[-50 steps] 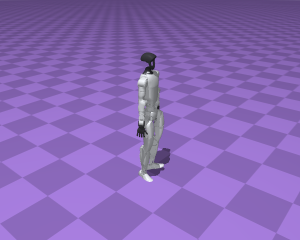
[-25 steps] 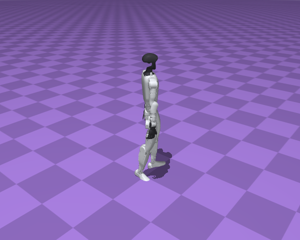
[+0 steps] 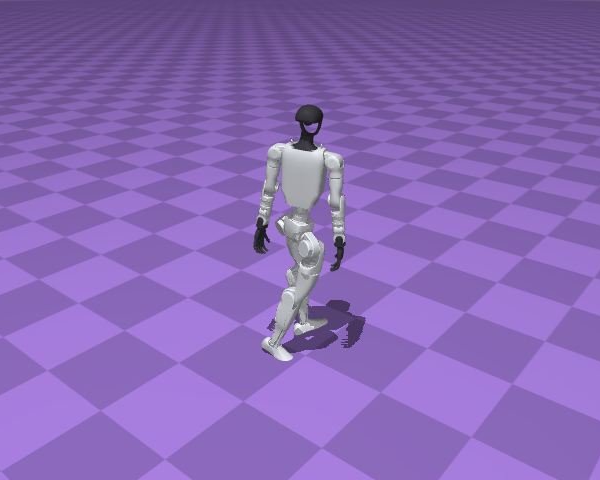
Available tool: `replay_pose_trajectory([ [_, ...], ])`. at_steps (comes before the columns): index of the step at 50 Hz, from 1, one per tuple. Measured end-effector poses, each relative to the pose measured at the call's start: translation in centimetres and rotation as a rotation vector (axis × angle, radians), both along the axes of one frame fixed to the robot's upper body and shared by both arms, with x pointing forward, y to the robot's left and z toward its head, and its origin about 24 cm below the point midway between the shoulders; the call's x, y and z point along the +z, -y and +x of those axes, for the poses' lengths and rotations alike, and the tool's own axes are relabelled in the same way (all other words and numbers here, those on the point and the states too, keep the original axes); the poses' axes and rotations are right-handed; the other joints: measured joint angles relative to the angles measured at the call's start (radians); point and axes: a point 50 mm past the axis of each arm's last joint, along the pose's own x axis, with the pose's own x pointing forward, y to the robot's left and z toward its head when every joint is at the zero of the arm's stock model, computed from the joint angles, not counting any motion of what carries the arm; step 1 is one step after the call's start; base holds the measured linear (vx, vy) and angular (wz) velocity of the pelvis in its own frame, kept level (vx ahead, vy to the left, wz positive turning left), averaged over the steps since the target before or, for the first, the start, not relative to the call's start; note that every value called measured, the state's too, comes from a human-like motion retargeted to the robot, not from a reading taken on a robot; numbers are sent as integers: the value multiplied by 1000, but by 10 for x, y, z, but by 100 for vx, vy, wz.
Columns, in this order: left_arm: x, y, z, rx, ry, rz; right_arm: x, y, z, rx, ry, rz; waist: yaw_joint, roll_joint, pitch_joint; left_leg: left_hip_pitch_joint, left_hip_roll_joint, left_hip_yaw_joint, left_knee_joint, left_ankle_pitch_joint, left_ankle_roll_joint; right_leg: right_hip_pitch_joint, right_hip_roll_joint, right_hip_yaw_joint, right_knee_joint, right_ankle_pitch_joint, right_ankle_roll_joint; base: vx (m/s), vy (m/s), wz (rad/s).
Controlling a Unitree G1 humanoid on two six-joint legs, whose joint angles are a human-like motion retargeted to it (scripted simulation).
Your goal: In place motions
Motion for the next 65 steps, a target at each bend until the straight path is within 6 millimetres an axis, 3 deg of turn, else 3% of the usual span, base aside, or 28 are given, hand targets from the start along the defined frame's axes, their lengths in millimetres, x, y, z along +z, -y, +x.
replay_pose_trajectory([
  [10,0,12,-23,63,-73,-22,-1,-4,24,47,77,12,45,4,1,-36,-21,-76,-12,34,-32,-18,24,-67,6,14,0,-9,0,48],
  [18,0,4,-9,44,-24,-17,-2,-10,27,82,86,33,47,1,3,-39,-18,-57,-5,27,-8,-26,20,-59,6,17,0,1,0,-6],
  [27,2,-10,4,62,4,9,-3,-15,21,96,65,60,-35,2,-4,15,12,32,-5,-24,41,-10,3,4,13,17,0,14,-4,-55],
  [35,3,-17,-2,56,-11,21,-2,-13,18,81,54,57,-155,11,-13,97,35,93,11,-110,116,9,-27,148,21,4,-5,22,-9,-121],
  [43,2,-11,-5,93,-1,-7,-1,-3,22,84,49,25,-267,39,-40,147,101,211,23,-197,166,-58,-20,387,23,-8,-61,16,-19,-180],
  [55,1,-11,-9,81,-1,-22,-1,-3,19,103,39,19,-482,53,-82,228,186,435,2,-258,161,-138,28,654,-10,-1,-152,10,-28,-142],
  [65,-1,4,16,136,87,-84,0,-2,2,73,-55,-10,-549,85,-93,275,233,596,-25,-285,144,-215,73,807,-6,25,-196,-3,-17,-109],
])
